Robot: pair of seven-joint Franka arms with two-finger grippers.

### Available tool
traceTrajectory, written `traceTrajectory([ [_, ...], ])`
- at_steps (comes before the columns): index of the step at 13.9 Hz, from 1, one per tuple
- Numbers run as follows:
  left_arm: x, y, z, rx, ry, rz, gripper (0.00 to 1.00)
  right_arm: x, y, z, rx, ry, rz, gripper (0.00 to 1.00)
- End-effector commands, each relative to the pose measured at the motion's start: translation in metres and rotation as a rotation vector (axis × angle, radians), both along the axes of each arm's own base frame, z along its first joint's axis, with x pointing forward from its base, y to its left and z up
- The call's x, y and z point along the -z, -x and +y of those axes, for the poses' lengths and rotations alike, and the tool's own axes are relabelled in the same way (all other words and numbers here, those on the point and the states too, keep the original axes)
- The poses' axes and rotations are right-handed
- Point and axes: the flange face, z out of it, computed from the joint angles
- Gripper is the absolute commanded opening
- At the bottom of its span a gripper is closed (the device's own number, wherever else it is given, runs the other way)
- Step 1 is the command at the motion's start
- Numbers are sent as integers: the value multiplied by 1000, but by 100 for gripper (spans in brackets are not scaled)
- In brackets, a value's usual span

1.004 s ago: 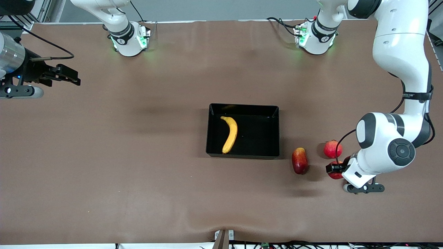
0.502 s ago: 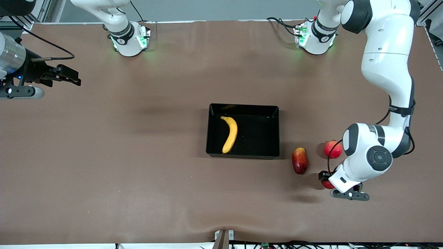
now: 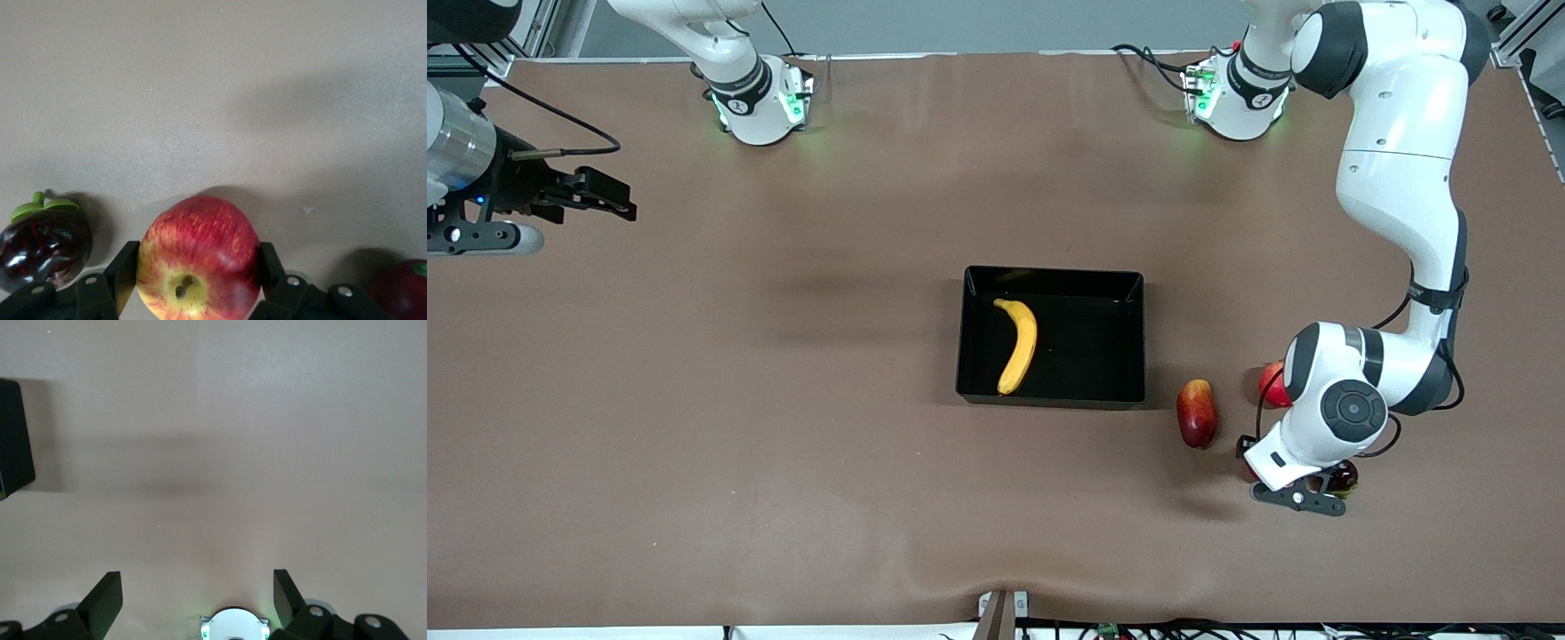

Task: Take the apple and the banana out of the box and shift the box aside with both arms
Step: 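Lower the red apple beside the plum and open the left gripper, then move the left gripper back over the yellow banana in the tray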

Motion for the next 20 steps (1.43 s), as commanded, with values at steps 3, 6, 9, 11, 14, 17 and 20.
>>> traceTrajectory([
  [3,-2,1,-23,50,-25,-3,100,-3,1,2,7,-1,-8,100],
  [6,-57,-1,-27,25,-2,-30,100,-3,0,4,4,-1,-16,100],
  [9,-108,10,-53,11,78,-15,100,-3,0,8,-3,-2,-19,100],
  [11,-135,20,-72,-5,112,-2,100,-3,0,8,-3,-2,-19,100],
  [14,-148,52,-142,-156,164,51,100,-2,0,8,-3,-1,-17,100],
  [17,-146,94,-241,-274,174,49,100,-2,-1,9,-3,-2,-23,100],
  [20,-128,141,-324,-361,165,45,100,-2,-1,11,-6,-2,-23,100],
])
